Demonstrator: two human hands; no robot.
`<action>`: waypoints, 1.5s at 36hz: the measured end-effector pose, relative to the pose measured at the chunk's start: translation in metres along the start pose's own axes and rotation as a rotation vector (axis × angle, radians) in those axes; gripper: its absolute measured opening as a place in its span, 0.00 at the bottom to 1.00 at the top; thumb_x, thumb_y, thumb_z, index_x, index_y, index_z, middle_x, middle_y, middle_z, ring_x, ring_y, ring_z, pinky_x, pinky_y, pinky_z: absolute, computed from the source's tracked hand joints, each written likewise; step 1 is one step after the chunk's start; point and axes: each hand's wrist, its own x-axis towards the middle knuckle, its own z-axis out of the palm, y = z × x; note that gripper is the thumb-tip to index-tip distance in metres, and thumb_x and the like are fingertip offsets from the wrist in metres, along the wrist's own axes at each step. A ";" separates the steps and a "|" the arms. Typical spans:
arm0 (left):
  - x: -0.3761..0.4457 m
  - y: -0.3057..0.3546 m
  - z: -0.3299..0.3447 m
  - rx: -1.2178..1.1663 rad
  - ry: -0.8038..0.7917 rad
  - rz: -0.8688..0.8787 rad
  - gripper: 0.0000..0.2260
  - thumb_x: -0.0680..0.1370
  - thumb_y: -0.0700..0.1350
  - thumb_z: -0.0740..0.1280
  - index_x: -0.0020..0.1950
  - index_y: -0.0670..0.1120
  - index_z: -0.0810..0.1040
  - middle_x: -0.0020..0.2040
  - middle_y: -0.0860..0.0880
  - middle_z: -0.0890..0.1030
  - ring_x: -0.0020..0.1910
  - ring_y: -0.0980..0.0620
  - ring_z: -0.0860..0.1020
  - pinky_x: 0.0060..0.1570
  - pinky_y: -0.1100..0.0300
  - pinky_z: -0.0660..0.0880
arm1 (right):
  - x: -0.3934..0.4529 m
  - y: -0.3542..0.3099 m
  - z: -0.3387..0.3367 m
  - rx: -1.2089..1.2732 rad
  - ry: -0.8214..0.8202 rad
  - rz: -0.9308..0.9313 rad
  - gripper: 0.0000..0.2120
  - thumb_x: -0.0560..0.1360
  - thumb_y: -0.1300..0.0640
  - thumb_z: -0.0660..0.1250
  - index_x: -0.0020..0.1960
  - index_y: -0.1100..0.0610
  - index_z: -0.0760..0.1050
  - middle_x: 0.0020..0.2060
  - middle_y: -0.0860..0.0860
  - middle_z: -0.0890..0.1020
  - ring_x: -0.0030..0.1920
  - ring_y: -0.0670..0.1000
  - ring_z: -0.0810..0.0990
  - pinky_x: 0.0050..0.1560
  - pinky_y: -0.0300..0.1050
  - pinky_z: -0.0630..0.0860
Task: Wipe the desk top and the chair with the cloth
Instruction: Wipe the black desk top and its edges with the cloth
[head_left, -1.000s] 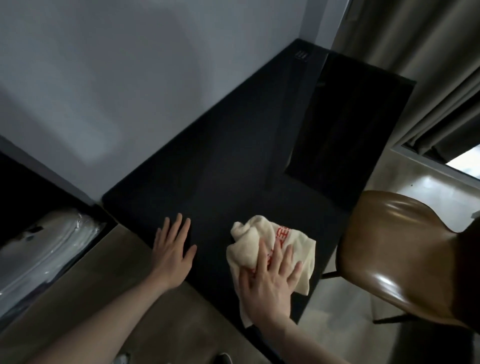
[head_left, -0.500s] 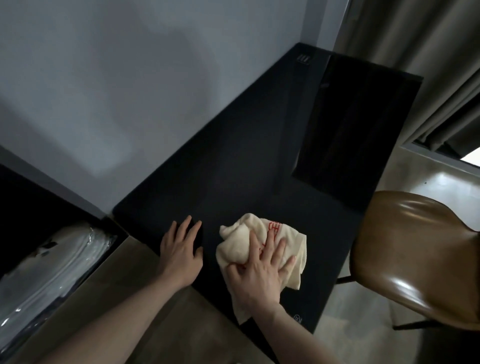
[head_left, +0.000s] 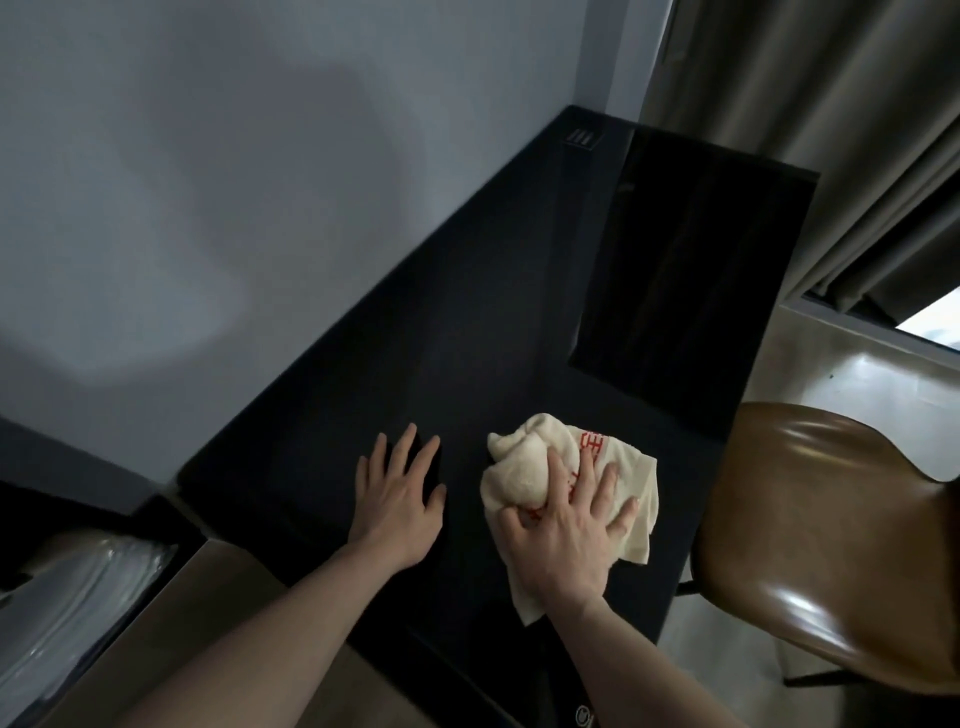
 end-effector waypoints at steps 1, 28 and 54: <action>0.004 0.004 0.001 0.009 -0.004 0.003 0.29 0.85 0.57 0.55 0.84 0.58 0.47 0.84 0.52 0.42 0.82 0.44 0.39 0.81 0.44 0.41 | 0.005 0.001 -0.001 -0.006 0.008 0.004 0.42 0.73 0.28 0.54 0.81 0.42 0.46 0.82 0.54 0.49 0.81 0.60 0.36 0.75 0.69 0.31; 0.137 0.095 -0.004 0.006 0.104 0.075 0.29 0.84 0.61 0.51 0.83 0.58 0.47 0.84 0.52 0.44 0.82 0.44 0.39 0.80 0.42 0.41 | 0.157 0.033 -0.033 -0.018 0.115 0.119 0.44 0.70 0.27 0.47 0.82 0.43 0.46 0.82 0.54 0.49 0.81 0.60 0.36 0.76 0.71 0.37; 0.268 0.219 0.001 -0.060 0.251 -0.194 0.29 0.82 0.64 0.51 0.82 0.59 0.53 0.84 0.53 0.49 0.83 0.43 0.43 0.81 0.41 0.44 | 0.367 0.096 -0.093 0.023 0.115 -0.009 0.43 0.73 0.26 0.54 0.81 0.42 0.44 0.82 0.52 0.48 0.81 0.59 0.36 0.76 0.70 0.33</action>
